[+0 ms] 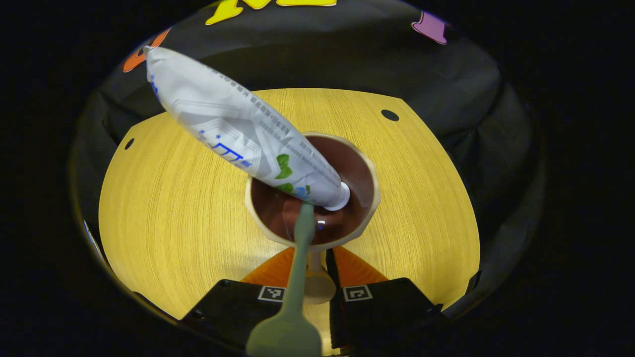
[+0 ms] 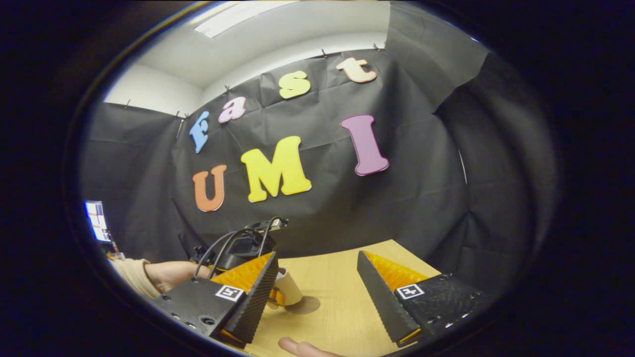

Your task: Put the toothbrush and toothpaste on the desktop into the cup, then pick up the cup and place it on the coaster on the desktop.

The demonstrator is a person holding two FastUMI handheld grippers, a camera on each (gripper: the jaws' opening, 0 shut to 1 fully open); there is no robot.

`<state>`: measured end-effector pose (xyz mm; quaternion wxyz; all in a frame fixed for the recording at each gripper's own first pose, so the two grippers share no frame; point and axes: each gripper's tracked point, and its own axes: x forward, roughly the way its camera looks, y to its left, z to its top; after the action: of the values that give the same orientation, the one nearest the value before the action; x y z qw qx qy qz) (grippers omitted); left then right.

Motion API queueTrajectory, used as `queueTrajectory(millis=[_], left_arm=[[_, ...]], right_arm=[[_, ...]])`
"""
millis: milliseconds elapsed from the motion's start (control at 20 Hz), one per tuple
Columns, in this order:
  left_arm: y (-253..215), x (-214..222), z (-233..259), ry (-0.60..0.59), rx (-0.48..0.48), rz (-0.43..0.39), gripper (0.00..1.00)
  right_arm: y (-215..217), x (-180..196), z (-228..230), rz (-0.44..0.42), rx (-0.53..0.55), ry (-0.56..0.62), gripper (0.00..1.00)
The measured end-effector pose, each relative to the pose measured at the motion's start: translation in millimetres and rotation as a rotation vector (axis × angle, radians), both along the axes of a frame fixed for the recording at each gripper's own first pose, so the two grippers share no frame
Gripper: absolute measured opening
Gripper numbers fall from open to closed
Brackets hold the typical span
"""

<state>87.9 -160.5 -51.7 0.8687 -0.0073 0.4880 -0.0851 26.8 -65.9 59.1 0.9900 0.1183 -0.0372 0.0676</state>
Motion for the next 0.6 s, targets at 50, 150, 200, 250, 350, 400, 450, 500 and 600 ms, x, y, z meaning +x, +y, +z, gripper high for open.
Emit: queueTrajectory(millis=[50,150,200,250,350,400,450,500,600], left_arm=[[-3,-4,1,0.003,0.004,-0.003,0.27],[1,1,-12,0.009,0.006,-0.009,0.27],[0,0,-15,0.01,0.004,-0.015,0.26],[3,-1,-15,0.012,0.005,-0.023,0.27],[12,-10,-19,0.015,0.008,-0.035,0.27],[10,-12,-18,0.019,0.007,-0.036,0.27],[10,-10,-17,0.026,0.005,-0.038,0.27],[9,-15,-12,0.022,0.002,-0.04,0.28],[14,-10,4,-0.027,0.016,-0.051,0.22]], right_arm=[[-6,2,0,-0.013,0.02,0.007,0.98],[-12,4,-2,-0.02,0.052,0.021,0.95],[-15,5,-2,-0.025,0.053,0.026,0.95],[-20,5,-4,-0.036,0.048,0.028,0.92],[-23,5,-2,-0.047,0.048,0.024,0.95],[-20,4,-1,-0.04,0.052,0.023,0.95],[-18,4,-1,-0.033,0.055,0.024,0.95],[-16,6,-1,-0.028,0.056,0.026,0.95],[-17,6,-3,-0.03,0.049,0.03,0.95]])
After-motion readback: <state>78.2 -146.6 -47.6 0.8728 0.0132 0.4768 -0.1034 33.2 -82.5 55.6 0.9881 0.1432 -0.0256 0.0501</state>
